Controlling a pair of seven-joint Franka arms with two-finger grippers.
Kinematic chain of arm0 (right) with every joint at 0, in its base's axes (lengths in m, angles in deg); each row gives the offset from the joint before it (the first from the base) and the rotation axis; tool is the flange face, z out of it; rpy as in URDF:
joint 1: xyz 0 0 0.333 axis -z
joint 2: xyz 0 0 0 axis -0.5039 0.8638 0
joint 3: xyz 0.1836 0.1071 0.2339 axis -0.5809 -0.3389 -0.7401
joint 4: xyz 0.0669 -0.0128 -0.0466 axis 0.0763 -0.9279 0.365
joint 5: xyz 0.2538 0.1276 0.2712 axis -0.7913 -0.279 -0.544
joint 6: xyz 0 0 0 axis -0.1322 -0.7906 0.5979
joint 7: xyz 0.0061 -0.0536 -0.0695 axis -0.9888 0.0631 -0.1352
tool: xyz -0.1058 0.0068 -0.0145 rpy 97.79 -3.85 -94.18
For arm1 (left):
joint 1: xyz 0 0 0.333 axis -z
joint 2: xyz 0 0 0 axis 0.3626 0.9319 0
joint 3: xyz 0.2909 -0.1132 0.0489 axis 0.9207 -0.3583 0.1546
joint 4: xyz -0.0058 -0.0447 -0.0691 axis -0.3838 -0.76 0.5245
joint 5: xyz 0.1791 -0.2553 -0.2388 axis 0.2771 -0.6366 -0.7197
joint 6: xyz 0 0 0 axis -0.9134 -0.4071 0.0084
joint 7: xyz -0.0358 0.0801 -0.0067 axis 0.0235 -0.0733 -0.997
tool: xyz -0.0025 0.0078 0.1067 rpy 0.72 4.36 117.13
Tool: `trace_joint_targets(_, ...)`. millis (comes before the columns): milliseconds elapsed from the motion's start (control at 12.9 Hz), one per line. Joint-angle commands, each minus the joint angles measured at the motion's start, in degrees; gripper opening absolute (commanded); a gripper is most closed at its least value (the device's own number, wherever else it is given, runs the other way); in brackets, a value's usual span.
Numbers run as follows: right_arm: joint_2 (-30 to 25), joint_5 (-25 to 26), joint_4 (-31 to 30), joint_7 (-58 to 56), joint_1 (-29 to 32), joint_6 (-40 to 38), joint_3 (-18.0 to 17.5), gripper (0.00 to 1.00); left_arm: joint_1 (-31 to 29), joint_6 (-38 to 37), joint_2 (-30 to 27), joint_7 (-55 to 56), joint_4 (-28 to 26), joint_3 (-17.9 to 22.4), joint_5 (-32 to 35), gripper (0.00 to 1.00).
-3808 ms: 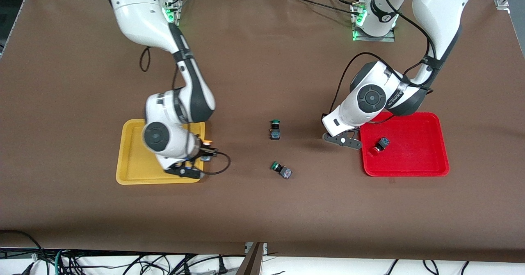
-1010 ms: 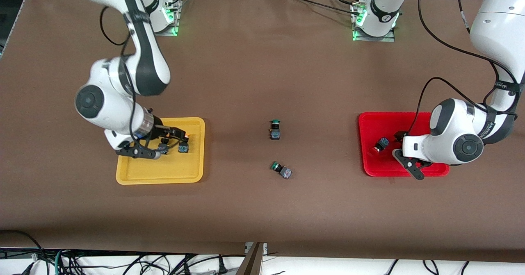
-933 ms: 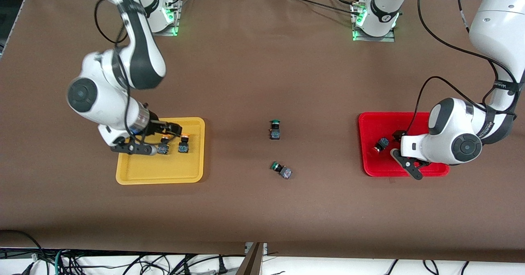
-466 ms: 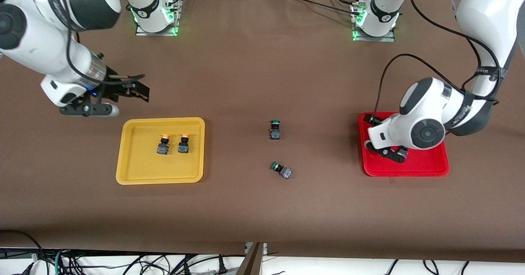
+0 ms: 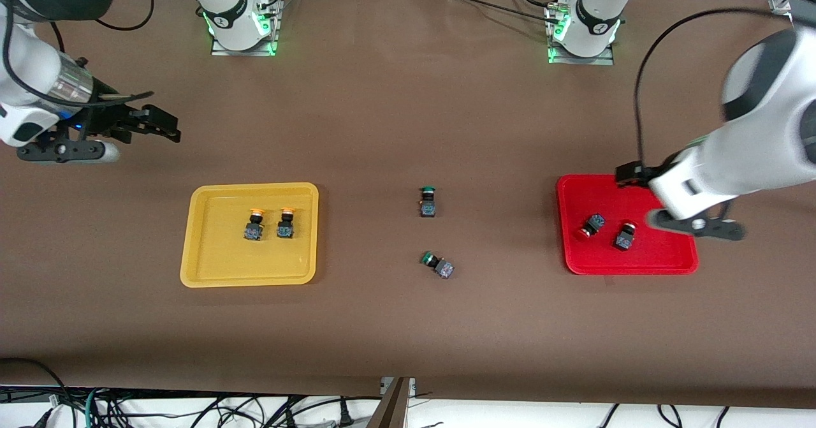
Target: Place red and yellow buttons in trays
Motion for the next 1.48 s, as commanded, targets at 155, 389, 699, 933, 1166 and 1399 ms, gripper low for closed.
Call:
trace_joint_targets(155, -1.59, 1.97, -0.76, -0.94, 1.49, 0.03, -2.40, 1.00, 5.28, 0.68, -3.18, 0.10, 3.94, 8.30, -1.78, 1.00)
trace_joint_targets(389, -0.28, 1.97, 1.52, -0.77, 1.49, -0.06, -2.40, 1.00, 14.52, 6.39, -11.67, 0.27, -4.63, 26.40, -13.69, 1.00)
trace_joint_targets(699, 2.10, 3.29, 4.95, -1.38, 1.67, -0.58, -2.31, 1.00, 24.09, 21.68, -31.01, 0.36, -32.31, 42.16, -18.84, 1.00)
trace_joint_targets(933, 2.10, 3.37, 5.31, -1.11, 1.75, -0.49, -2.22, 1.00, 25.97, 25.40, -33.24, 0.27, -35.71, 43.95, -18.76, 1.00)
trace_joint_targets(1166, 2.54, 3.64, 5.22, -0.59, 1.49, -0.49, -2.39, 1.00, 26.58, 22.07, -33.07, 0.36, -34.05, 43.95, -18.67, 1.00)
trace_joint_targets(1399, 2.54, 3.46, 5.22, -0.76, 1.49, -0.58, -2.39, 1.00, 27.55, 21.27, -32.89, 0.36, -33.60, 44.13, -18.58, 1.00)
